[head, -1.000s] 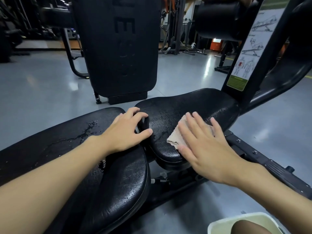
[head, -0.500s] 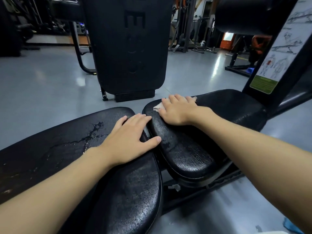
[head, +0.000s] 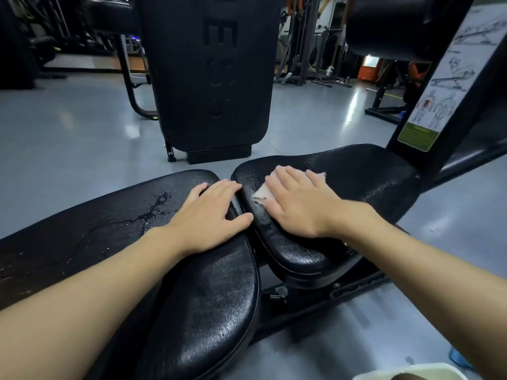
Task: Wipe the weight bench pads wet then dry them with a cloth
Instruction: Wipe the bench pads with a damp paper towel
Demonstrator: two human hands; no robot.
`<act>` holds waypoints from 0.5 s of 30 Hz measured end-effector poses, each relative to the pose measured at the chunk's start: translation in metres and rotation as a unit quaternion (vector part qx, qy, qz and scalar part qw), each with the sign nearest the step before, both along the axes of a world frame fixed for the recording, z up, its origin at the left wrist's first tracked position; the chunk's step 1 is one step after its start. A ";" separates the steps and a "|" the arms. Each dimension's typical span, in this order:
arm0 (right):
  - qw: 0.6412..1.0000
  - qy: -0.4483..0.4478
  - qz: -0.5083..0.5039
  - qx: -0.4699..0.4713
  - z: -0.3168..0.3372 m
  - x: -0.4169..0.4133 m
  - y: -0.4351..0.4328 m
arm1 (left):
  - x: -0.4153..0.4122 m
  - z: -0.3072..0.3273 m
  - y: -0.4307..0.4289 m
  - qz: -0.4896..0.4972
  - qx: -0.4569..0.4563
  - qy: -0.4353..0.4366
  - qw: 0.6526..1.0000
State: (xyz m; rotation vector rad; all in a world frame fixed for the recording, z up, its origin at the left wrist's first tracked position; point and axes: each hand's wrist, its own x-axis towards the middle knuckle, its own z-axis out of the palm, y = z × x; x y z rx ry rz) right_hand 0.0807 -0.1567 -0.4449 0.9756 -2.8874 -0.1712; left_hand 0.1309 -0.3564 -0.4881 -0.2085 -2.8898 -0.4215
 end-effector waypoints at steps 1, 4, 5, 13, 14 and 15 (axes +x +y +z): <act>1.000 0.014 0.013 -0.006 -0.002 0.018 0.012 | 0.001 0.000 0.000 0.000 -0.002 -0.001 1.000; 0.999 0.038 0.025 -0.002 -0.007 0.064 0.041 | 0.004 0.002 0.001 0.001 -0.001 -0.003 1.000; 0.999 0.035 0.025 0.008 -0.008 0.073 0.048 | 0.004 0.002 0.002 0.000 0.005 0.001 1.000; 0.999 0.037 0.019 0.008 -0.010 0.074 0.047 | 0.006 0.000 0.001 -0.002 0.036 0.021 0.999; 0.999 0.032 0.020 0.010 -0.010 0.065 0.040 | 0.006 -0.001 0.000 -0.002 0.040 0.019 0.999; 1.000 0.020 0.016 0.012 -0.009 0.055 0.032 | 0.006 -0.001 0.000 -0.001 0.044 0.016 0.999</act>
